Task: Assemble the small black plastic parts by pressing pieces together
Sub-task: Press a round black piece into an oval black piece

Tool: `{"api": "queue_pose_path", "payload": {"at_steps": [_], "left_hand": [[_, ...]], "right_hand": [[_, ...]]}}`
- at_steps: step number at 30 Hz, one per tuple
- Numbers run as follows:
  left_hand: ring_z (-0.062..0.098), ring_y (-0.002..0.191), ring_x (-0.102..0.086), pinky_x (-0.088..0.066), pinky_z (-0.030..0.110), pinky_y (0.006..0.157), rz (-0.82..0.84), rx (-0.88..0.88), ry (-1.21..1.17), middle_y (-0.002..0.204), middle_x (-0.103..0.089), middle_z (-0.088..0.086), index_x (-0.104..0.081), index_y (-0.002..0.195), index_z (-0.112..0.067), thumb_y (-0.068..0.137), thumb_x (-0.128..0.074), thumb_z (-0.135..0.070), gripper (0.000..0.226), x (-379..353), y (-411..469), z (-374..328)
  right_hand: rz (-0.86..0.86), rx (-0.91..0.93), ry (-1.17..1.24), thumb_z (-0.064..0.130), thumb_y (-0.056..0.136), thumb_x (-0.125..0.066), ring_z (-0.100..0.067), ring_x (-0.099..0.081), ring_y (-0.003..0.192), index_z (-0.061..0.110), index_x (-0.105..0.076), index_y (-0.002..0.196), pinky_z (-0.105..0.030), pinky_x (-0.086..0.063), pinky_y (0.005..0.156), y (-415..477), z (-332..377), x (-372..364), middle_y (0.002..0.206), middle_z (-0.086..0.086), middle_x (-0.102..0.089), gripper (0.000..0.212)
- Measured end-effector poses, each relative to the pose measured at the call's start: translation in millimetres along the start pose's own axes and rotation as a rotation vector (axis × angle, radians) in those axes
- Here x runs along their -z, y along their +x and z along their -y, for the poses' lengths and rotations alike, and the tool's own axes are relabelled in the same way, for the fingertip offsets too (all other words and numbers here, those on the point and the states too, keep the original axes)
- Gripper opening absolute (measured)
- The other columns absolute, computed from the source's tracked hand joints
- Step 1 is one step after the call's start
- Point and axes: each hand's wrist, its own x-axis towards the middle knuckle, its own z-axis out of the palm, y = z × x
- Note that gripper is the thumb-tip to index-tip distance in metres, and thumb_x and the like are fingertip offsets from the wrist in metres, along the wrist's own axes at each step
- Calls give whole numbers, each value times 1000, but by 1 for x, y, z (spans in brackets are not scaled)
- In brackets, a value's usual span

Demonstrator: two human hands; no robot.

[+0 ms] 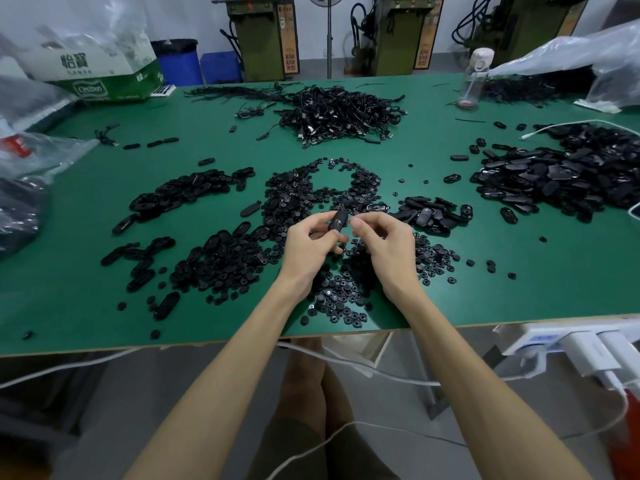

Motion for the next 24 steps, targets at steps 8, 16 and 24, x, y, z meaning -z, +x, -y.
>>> {"api": "queue_pose_path", "payload": {"at_steps": [8, 16, 24], "left_hand": [[14, 80, -74, -57, 23, 66, 13, -7, 47, 99, -75, 9, -71, 118, -8, 95, -60, 9, 31, -1, 1, 2], [15, 82, -73, -58, 26, 68, 10, -25, 94, 108, -75, 14, -68, 126, 3, 94, -59, 11, 34, -1, 0, 1], [9, 79, -71, -57, 23, 68, 17, -29, 109, 100, -76, 9, -70, 124, 0, 95, -59, 10, 33, 0, -1, 1]], "right_hand": [[20, -16, -5, 15, 96, -71, 1, -59, 71, 20, -78, 102, -26, -50, 73, 1, -2, 0, 83, 9, -74, 11], [-9, -28, 80, 15, 98, -69, -15, -73, 72, 13, -76, 100, -30, -53, 61, 1, -4, -1, 79, 0, -75, 7], [12, -29, 71, 8, 99, -65, -12, -74, 75, 15, -76, 105, -28, -57, 68, 1, -4, -1, 82, -2, -78, 14]]}}
